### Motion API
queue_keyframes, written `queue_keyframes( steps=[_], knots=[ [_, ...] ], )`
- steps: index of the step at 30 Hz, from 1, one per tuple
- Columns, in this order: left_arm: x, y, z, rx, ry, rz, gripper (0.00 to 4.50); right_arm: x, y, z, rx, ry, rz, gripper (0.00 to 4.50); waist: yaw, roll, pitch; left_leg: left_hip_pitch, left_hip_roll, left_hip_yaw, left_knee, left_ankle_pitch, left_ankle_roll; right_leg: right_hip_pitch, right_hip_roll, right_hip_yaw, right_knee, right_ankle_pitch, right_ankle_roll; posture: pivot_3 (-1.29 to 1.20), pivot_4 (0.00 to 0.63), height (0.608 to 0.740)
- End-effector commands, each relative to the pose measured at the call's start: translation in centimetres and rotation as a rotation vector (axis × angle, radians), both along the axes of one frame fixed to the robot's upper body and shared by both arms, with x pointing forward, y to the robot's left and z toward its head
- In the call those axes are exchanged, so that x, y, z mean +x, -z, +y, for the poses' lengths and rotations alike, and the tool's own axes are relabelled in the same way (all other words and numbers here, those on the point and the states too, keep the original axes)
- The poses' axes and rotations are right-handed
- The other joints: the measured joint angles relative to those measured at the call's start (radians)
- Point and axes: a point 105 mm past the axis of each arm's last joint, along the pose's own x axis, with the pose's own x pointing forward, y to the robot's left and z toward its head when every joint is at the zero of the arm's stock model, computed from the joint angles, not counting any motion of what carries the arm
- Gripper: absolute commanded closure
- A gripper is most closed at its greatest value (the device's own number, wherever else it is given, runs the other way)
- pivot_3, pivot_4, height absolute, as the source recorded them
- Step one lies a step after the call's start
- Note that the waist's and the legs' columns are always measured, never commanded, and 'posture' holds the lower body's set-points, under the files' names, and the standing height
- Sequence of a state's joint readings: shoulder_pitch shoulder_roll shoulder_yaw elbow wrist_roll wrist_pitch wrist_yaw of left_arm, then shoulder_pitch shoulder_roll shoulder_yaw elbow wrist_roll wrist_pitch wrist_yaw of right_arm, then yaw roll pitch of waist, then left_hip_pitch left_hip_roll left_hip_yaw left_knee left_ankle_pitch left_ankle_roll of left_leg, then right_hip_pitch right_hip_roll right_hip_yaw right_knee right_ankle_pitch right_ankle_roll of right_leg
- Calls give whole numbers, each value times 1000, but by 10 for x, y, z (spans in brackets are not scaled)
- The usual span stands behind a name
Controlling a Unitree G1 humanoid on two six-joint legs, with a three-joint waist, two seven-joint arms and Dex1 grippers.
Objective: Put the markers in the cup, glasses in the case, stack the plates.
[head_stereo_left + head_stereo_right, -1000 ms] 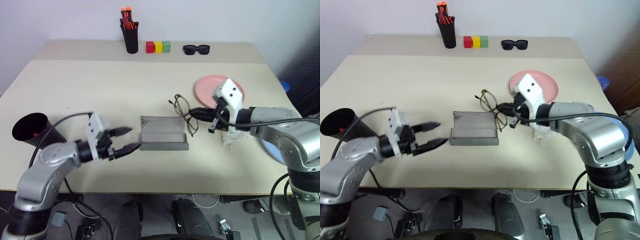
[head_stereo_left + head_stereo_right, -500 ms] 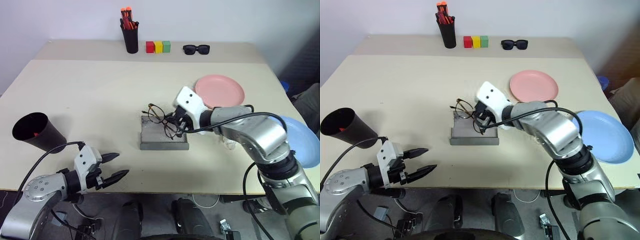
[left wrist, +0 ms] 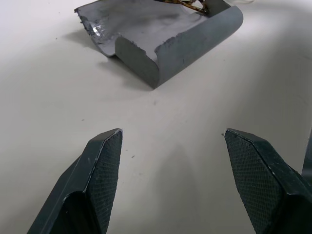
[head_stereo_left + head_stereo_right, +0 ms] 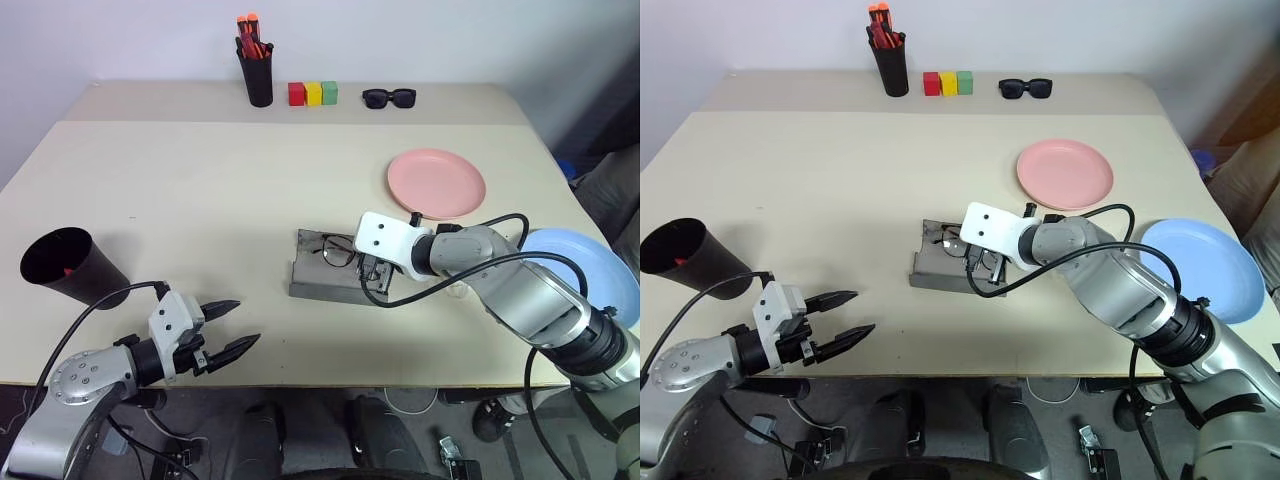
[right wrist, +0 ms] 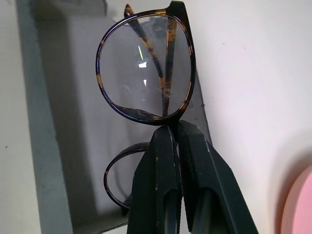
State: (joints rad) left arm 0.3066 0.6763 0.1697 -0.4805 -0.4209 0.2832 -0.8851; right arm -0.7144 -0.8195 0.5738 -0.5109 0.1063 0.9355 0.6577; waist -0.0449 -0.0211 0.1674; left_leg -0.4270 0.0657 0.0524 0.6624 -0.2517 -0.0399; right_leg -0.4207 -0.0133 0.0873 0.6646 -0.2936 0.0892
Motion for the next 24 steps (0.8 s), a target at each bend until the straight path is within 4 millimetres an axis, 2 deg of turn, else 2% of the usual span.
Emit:
queue_keyframes(
  steps=[1,11,19,22,24],
  knots=[
    [-1,1,-3,4,19,-27,1098,-4,-11,4,-34,-53,-72,4500,1,0,0,0,0,0,0,0,0,0,0,0,0,0,0,0,150,732],
    [6,7,3,3,19,-39,1098,-12,0,16,-4,-26,24,4500,1,0,0,0,0,0,0,0,0,0,0,0,0,0,0,0,150,732],
    [10,-1,-7,1,25,-59,1098,-13,7,18,1,-4,47,4500,1,0,0,0,0,0,0,0,0,0,0,1,0,0,0,0,150,732],
    [11,-4,-10,0,26,-64,1047,-14,7,19,8,-8,54,3542,1,0,0,0,0,0,0,0,0,0,0,1,0,0,0,0,150,732],
    [11,-6,-12,0,26,-66,1047,-14,6,19,17,-8,55,2601,1,0,0,0,0,0,0,0,0,0,0,1,0,0,0,0,150,732]
  ],
)
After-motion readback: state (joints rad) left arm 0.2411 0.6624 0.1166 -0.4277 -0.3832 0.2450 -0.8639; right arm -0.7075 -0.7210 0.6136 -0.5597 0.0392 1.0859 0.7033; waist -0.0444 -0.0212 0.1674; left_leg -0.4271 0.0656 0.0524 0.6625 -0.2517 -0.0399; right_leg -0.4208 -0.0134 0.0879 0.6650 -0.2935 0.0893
